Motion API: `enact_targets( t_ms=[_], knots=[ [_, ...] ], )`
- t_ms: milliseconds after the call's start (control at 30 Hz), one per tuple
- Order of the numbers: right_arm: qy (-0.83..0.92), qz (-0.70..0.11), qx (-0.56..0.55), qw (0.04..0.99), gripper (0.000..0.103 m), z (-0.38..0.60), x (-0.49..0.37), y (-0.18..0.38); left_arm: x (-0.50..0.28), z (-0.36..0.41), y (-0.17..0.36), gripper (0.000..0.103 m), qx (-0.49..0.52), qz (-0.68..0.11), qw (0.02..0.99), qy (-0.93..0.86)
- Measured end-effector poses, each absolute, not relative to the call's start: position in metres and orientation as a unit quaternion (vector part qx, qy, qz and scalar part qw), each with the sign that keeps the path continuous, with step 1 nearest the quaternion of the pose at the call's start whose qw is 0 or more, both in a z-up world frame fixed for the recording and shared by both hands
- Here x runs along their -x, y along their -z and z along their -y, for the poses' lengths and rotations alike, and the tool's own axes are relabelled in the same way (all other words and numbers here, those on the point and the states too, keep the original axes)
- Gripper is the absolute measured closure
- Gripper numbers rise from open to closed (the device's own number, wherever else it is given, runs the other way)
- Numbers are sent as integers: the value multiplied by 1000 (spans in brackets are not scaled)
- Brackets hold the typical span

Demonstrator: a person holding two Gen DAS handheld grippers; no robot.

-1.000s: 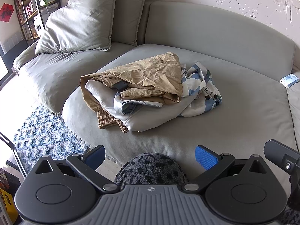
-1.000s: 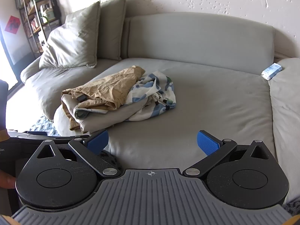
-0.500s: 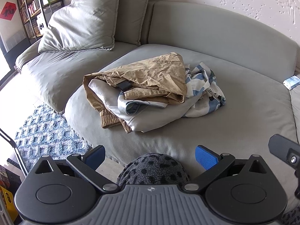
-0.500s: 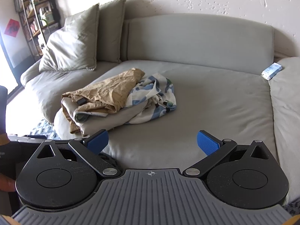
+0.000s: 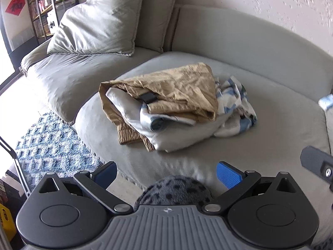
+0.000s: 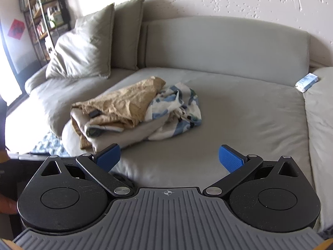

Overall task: Fold clothes
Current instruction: 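Grasp the khaki garment with the right gripper and lift it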

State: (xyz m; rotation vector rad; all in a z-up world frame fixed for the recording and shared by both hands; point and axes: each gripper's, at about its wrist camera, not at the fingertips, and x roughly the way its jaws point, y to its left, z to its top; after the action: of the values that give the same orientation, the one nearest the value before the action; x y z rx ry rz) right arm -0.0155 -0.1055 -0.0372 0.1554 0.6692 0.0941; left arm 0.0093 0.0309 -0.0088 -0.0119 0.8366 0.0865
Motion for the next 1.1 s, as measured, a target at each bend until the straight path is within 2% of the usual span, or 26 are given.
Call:
enact_targets(
  t_ms=[267,433,567,600,700,733,767,833,933,1000,1067,1100],
  knots=[
    [-84,-292,-43,952,0,83,-16,36,-13,-74,12,1,71,-338,937,-62],
    [-109,-285,-11,952,0,62,-37,37,-27,-103,23,1,119,-362,921,-82],
    [-141,-288,22,947,0,41,-64,38,-38,-119,33,1,110,-384,909,-121],
    [-145,-286,30,947,3,34,-72,39,-40,-123,34,1,107,-387,907,-125],
    [-152,-306,62,938,26,14,-95,52,-41,-139,39,1,122,-384,906,-129],
    [-155,-313,73,934,29,8,-102,57,-40,-145,39,2,127,-382,906,-134],
    [-157,-320,84,931,32,1,-110,61,-40,-149,41,3,130,-383,905,-136],
    [-161,-334,105,923,45,-12,-124,71,-39,-159,43,9,137,-384,902,-140],
    [-168,-354,137,910,44,-31,-147,85,-39,-171,49,15,158,-392,896,-134],
    [-172,-367,159,900,40,-44,-161,95,-39,-176,55,15,172,-400,891,-132],
    [-176,-380,180,890,44,-57,-176,104,-40,-180,60,15,186,-408,885,-129],
    [-177,-386,184,887,52,-60,-181,107,-40,-180,61,15,189,-409,884,-126]
  ],
)
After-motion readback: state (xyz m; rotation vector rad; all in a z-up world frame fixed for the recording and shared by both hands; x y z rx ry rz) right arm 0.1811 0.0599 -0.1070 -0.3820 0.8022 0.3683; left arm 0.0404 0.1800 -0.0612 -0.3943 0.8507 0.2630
